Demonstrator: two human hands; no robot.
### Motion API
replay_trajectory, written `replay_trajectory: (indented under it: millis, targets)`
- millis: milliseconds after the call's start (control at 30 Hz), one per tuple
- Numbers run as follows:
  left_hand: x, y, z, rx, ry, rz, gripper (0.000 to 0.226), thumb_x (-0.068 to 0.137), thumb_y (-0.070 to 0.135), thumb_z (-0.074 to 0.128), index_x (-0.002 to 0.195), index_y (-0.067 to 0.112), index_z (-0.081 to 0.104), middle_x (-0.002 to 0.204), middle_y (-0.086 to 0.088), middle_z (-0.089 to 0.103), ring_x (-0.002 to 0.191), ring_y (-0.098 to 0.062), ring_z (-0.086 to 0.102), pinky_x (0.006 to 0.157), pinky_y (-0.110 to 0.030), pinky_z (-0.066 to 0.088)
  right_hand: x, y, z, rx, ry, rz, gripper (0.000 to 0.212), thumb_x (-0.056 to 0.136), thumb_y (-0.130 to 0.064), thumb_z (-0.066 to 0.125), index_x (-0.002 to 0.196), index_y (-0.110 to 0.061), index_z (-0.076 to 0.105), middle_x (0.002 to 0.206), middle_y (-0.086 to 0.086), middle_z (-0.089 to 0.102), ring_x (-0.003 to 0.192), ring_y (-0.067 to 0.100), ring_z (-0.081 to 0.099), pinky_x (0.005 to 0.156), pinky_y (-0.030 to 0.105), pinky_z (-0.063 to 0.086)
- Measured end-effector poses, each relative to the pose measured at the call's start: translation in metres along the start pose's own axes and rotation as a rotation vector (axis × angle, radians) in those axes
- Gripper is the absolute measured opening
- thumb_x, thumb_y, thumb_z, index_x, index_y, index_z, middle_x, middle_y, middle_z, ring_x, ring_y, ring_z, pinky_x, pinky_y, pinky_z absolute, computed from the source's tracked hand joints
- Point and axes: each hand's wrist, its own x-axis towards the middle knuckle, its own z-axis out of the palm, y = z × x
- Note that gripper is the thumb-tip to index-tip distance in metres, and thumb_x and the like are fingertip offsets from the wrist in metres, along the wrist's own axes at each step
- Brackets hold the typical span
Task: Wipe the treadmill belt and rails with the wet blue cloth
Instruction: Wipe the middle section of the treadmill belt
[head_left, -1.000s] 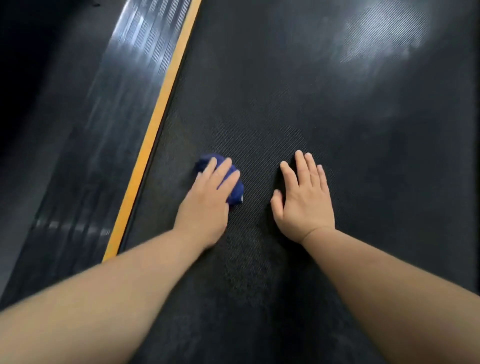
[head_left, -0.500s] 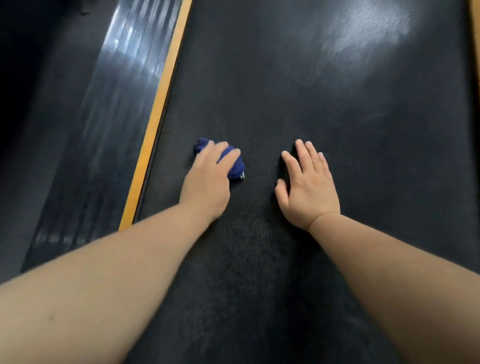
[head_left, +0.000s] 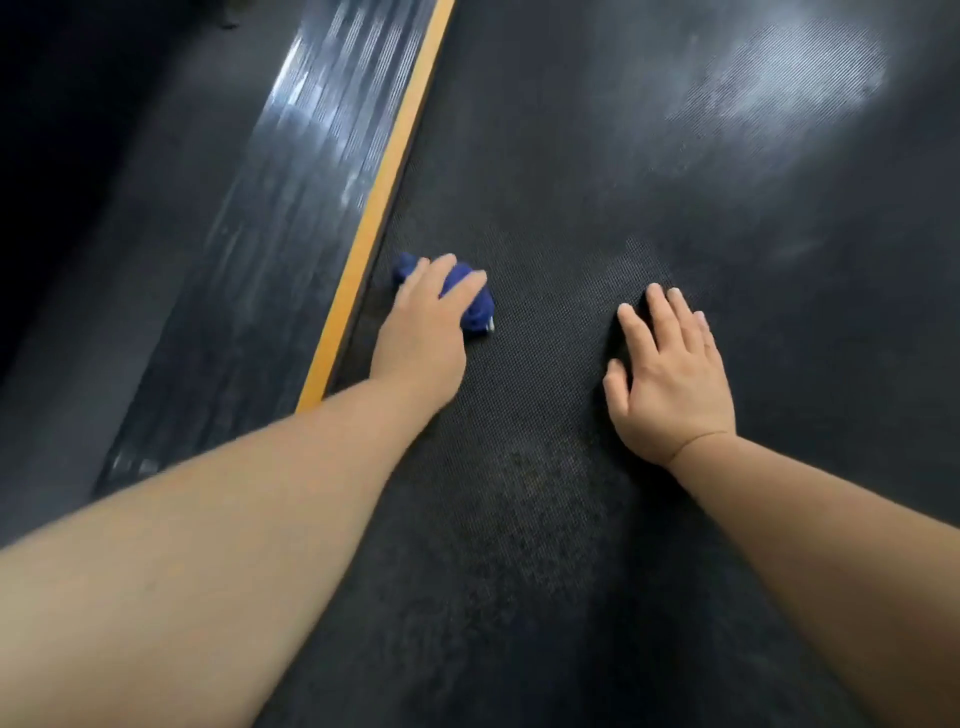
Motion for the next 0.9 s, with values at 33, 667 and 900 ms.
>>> replay_trajectory:
  millis: [33,667,900]
  targets:
    - [-0.027,-0.002,0.0,-0.017,-0.009,0.015,0.061,0.091,-0.003,0.044,0.144,0.027,0.037,0.157,0.001,0.018,0.144,-0.02,0.009,0.109,-0.034,0.024,0.0,-0.002,-0.003,-0.02,-0.01,0.02,0.061,0.087,-0.039,0.03,0.14,-0.01,0.042,0.152,0.018,0.03,0.143,0.033,0.02,0.118,0.046,0.011]
    - [-0.077,-0.046,-0.024,0.159,-0.141,0.013,0.062,0.09,-0.001,0.048,0.146,0.021,0.034,0.156,-0.013,0.017,0.142,-0.031,0.016,0.113,-0.029,0.016,-0.017,-0.099,0.017,0.12,-0.046,0.18,0.057,0.089,-0.028,0.029,0.143,-0.014,0.034,0.158,0.009,0.016,0.146,0.023,0.008,0.119,0.046,0.003]
    - [-0.118,-0.047,-0.073,0.025,-0.366,-0.082,0.077,0.091,0.024,0.048,0.148,0.046,0.002,0.158,0.012,-0.008,0.144,-0.014,-0.006,0.113,-0.035,0.02,-0.016,-0.1,0.011,0.201,-0.049,0.21,0.053,0.092,-0.031,0.037,0.143,-0.019,0.035,0.159,0.005,0.014,0.147,0.018,0.004,0.119,0.043,-0.001]
